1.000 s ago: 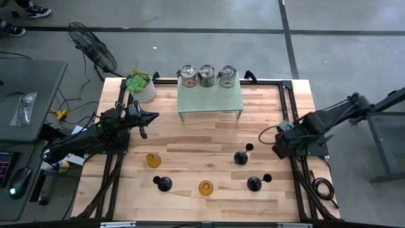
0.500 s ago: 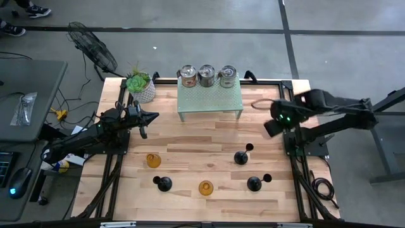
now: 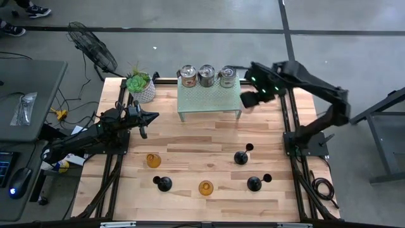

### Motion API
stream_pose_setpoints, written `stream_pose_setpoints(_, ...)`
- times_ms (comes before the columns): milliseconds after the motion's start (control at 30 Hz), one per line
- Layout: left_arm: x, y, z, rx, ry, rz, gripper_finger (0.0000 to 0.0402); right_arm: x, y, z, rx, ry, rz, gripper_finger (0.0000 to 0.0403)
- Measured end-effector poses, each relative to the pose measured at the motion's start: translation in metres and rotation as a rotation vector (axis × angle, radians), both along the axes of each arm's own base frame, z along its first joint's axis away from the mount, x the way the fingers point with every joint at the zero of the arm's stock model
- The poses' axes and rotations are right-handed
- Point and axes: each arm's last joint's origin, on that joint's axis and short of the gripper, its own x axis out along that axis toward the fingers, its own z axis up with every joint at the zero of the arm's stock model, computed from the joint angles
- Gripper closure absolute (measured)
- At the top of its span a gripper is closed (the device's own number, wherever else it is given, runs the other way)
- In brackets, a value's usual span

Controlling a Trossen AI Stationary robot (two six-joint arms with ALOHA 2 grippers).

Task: Pick & Place candle stick holders
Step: Put the pink glass candle holder on the shelf

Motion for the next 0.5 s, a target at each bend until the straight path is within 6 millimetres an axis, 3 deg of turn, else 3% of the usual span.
stream_pose_setpoints(267,0.0,0.0,0.0,0.0,0.0,0.0,0.0402,0.044,-0.05,0.004,-0.01,-0.017,-0.012,0.0236)
stream_pose_setpoints(500,0.0,0.0,0.0,0.0,0.0,0.0,0.0402,0.068,-0.075,-0.008,0.015,-0.002,-0.014,0.0234)
